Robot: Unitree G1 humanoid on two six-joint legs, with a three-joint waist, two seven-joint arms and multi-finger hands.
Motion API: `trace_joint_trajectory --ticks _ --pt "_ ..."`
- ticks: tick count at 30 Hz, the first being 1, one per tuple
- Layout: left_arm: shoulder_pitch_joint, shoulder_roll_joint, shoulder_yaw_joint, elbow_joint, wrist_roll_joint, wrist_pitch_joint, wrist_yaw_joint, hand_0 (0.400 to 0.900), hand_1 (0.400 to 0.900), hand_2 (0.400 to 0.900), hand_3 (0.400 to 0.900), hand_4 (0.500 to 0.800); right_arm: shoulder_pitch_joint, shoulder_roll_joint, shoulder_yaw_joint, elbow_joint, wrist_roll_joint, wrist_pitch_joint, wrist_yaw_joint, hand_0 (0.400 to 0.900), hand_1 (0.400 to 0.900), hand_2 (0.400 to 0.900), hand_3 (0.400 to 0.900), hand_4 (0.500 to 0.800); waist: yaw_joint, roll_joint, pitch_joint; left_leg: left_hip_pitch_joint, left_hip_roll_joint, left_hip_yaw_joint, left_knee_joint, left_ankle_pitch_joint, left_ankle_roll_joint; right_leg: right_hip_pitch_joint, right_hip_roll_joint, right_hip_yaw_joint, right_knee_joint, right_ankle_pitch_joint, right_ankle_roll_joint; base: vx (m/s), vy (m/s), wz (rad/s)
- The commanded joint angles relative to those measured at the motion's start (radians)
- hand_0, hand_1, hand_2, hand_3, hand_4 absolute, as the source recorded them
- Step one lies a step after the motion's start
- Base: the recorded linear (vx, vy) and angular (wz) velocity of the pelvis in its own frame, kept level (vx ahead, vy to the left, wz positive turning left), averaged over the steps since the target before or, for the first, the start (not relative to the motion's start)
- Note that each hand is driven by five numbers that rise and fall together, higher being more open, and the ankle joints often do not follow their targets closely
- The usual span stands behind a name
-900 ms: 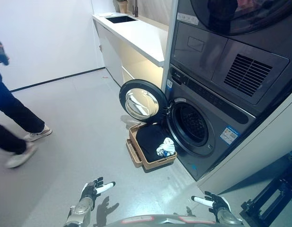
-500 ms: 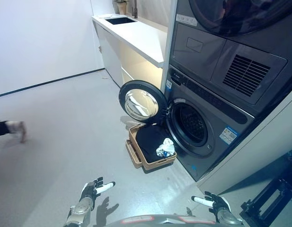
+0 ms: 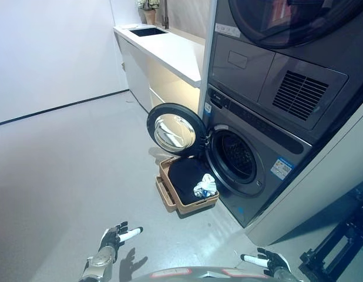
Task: Put the clothes in the basket into the washing machine.
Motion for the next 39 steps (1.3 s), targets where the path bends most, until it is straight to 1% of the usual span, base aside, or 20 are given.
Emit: trace_joint_trajectory --ticks 1,4,6,7,8,9,10,12,14,20,21,24,26,28,30,32,34,35,36,39 --pt "-0.103 0.064 0.016 0.013 -0.016 -0.044 0.023 0.9 0.9 0.9 0.9 0.8 -0.004 -0.061 0.003 0.01 0.008 -0.049 -0.001 0.9 0.9 0.9 0.9 0.8 -0.006 -0.054 0.006 -0.127 0.078 -0.069 0.178 -0.051 -0.027 -0.118 0.013 0.068 0.221 -0.063 -0.031 -0.04 -0.234 0.27" --pt "-0.107 0.068 0.024 0.02 -0.032 -0.045 0.022 0.9 0.9 0.9 0.9 0.8 0.025 -0.079 0.005 -0.001 0.009 -0.056 0.007 0.9 0.9 0.9 0.9 0.8 0.002 -0.063 0.018 -0.181 0.108 -0.109 0.289 -0.023 -0.05 -0.11 0.064 0.061 0.219 -0.079 -0.075 0.0 -0.275 0.13" --pt "-0.117 0.062 0.025 0.028 -0.042 -0.041 0.019 0.9 0.9 0.9 0.9 0.8 0.043 -0.094 -0.003 -0.008 0.012 -0.061 0.008 0.9 0.9 0.9 0.9 0.8 0.006 -0.073 0.048 -0.247 0.091 -0.166 0.43 0.042 -0.041 -0.081 0.085 0.051 0.214 -0.082 -0.105 -0.02 -0.251 0.31" --pt "-0.127 0.058 0.023 0.036 -0.047 -0.039 0.019 0.9 0.9 0.9 0.9 0.8 0.047 -0.102 -0.006 -0.012 0.013 -0.061 0.007 0.9 0.9 0.9 0.9 0.8 0.007 -0.075 0.065 -0.278 0.077 -0.179 0.469 0.078 -0.034 -0.062 0.093 0.041 0.207 -0.086 -0.116 -0.03 -0.169 0.35" --pt "-0.133 0.057 0.02 0.038 -0.053 -0.04 0.019 0.9 0.9 0.9 0.9 0.8 0.049 -0.107 -0.01 -0.013 0.013 -0.06 0.003 0.9 0.9 0.9 0.9 0.8 0.007 -0.071 0.073 -0.304 0.078 -0.185 0.47 0.124 -0.037 -0.047 0.099 0.029 0.202 -0.092 -0.121 0.0 -0.101 0.42" --pt "-0.143 0.054 0.014 0.051 -0.054 -0.039 0.019 0.9 0.9 0.9 0.9 0.8 0.046 -0.115 -0.017 -0.01 0.015 -0.06 0.001 0.9 0.9 0.9 0.9 0.8 0.004 -0.064 0.075 -0.345 0.092 -0.172 0.428 0.172 -0.045 -0.037 0.105 0.016 0.193 -0.102 -0.124 0.02 -0.04 0.28" --pt "-0.143 0.054 0.014 0.052 -0.054 -0.04 0.019 0.9 0.9 0.9 0.9 0.8 0.046 -0.115 -0.018 -0.01 0.015 -0.06 0.001 0.9 0.9 0.9 0.9 0.8 0.003 -0.064 0.075 -0.345 0.091 -0.173 0.426 0.172 -0.045 -0.037 0.105 0.015 0.194 -0.103 -0.125 0.11 -0.051 0.12" --pt "-0.154 0.058 0.009 0.05 -0.062 -0.041 0.026 0.9 0.9 0.9 0.9 0.8 0.032 -0.125 -0.022 -0.017 0.02 -0.062 -0.005 0.9 0.9 0.9 0.9 0.8 0.015 -0.055 0.086 -0.43 0.1 -0.173 0.279 0.212 -0.049 -0.043 0.121 0.019 0.203 -0.117 -0.128 0.17 -0.037 -0.15" --pt "-0.162 0.06 0.008 0.053 -0.075 -0.043 0.035 0.9 0.9 0.9 0.9 0.8 0.01 -0.124 -0.006 -0.015 0.023 -0.064 -0.015 0.9 0.9 0.9 0.9 0.8 0.025 -0.042 0.108 -0.476 0.129 -0.171 0.171 0.261 -0.049 -0.043 0.139 0.035 0.228 -0.136 -0.132 0.16 -0.005 -0.28" --pt "-0.167 0.052 0.019 0.056 -0.121 -0.057 0.059 0.9 0.9 0.9 0.9 0.8 -0.041 -0.115 0.021 -0.004 0.032 -0.068 -0.03 0.9 0.9 0.9 0.9 0.8 0.047 -0.012 0.134 -0.489 0.165 -0.126 0.026 0.283 -0.059 0.004 0.15 0.101 0.253 -0.2 -0.115 0.21 0.051 -0.37" --pt "-0.163 0.05 0.02 0.047 -0.14 -0.063 0.068 0.9 0.9 0.9 0.9 0.8 -0.059 -0.115 0.033 -0.01 0.034 -0.068 -0.033 0.9 0.9 0.9 0.9 0.8 0.053 0.008 0.124 -0.5 0.18 -0.114 0.014 0.294 -0.074 0.034 0.145 0.13 0.247 -0.237 -0.101 0.3 0.162 -0.61" --pt "-0.164 0.053 0.022 0.038 -0.167 -0.07 0.08 0.9 0.9 0.9 0.9 0.8 -0.081 -0.11 0.042 -0.01 0.035 -0.064 -0.036 0.9 0.9 0.9 0.9 0.8 0.068 0.02 0.106 -0.507 0.189 -0.125 0.05 0.308 -0.089 0.082 0.104 0.17 0.23 -0.275 -0.078 0.35 0.228 -0.7" --pt "-0.168 0.064 0.022 0.024 -0.175 -0.075 0.089 0.9 0.9 0.9 0.9 0.8 -0.097 -0.102 0.053 -0.014 0.029 -0.059 -0.037 0.9 0.9 0.9 0.9 0.8 0.076 0.017 0.088 -0.508 0.184 -0.117 0.067 0.295 -0.081 0.102 0.05 0.184 0.225 -0.29 -0.052 0.35 0.321 -0.61" --pt "-0.185 0.081 0.018 0.026 -0.176 -0.078 0.095 0.9 0.9 0.9 0.9 0.8 -0.106 -0.084 0.048 -0.007 0.039 -0.058 -0.044 0.9 0.9 0.9 0.9 0.8 0.087 -0.002 0.076 -0.507 0.164 -0.087 0.107 0.293 -0.077 0.101 -0.014 0.185 0.243 -0.259 -0.011 0.37 0.295 -0.42" --pt "-0.202 0.101 0.01 0.029 -0.175 -0.081 0.097 0.9 0.9 0.9 0.9 0.8 -0.123 -0.069 0.043 0.004 0.047 -0.054 -0.052 0.9 0.9 0.9 0.9 0.8 0.098 -0.027 0.06 -0.528 0.122 -0.047 0.168 0.259 -0.059 0.089 -0.075 0.195 0.251 -0.154 0.028 0.33 0.248 -0.16" --pt "-0.207 0.117 -0.001 0.023 -0.167 -0.081 0.097 0.9 0.9 0.9 0.9 0.8 -0.135 -0.055 0.04 -0.002 0.059 -0.05 -0.055 0.9 0.9 0.9 0.9 0.8 0.1 -0.046 0.04 -0.551 0.09 -0.017 0.209 0.221 -0.043 0.075 -0.12 0.19 0.238 -0.048 0.048 0.3 0.244 -0.06" --pt "-0.219 0.132 -0.018 0.009 -0.153 -0.085 0.102 0.9 0.9 0.9 0.9 0.8 -0.142 -0.045 0.042 -0.013 0.074 -0.051 -0.058 0.9 0.9 0.9 0.9 0.8 0.104 -0.061 0.027 -0.589 0.061 -0.015 0.234 0.198 -0.029 0.054 -0.135 0.196 0.222 0.033 0.054 0.19 0.163 0.04" --pt "-0.219 0.132 -0.018 0.009 -0.153 -0.085 0.102 0.9 0.9 0.9 0.9 0.8 -0.142 -0.045 0.042 -0.013 0.074 -0.051 -0.058 0.9 0.9 0.9 0.9 0.8 0.104 -0.061 0.026 -0.59 0.061 -0.016 0.235 0.197 -0.029 0.053 -0.135 0.196 0.222 0.033 0.054 0.26 0.215 0.16" --pt "-0.228 0.14 -0.026 0.002 -0.143 -0.09 0.109 0.9 0.9 0.9 0.9 0.8 -0.158 -0.04 0.045 -0.022 0.083 -0.055 -0.058 0.9 0.9 0.9 0.9 0.8 0.108 -0.074 0.006 -0.622 0.016 -0.013 0.269 0.151 0.0 0.041 -0.168 0.195 0.205 0.136 0.057 0.27 0.221 0.12" --pt "-0.241 0.133 -0.033 -0.004 -0.145 -0.089 0.113 0.9 0.9 0.9 0.9 0.8 -0.173 -0.037 0.047 -0.027 0.094 -0.059 -0.063 0.9 0.9 0.9 0.9 0.8 0.112 -0.07 0.002 -0.613 -0.034 -0.011 0.289 0.103 0.036 0.009 -0.185 0.2 0.277 0.265 0.037 0.31 0.293 0.2"
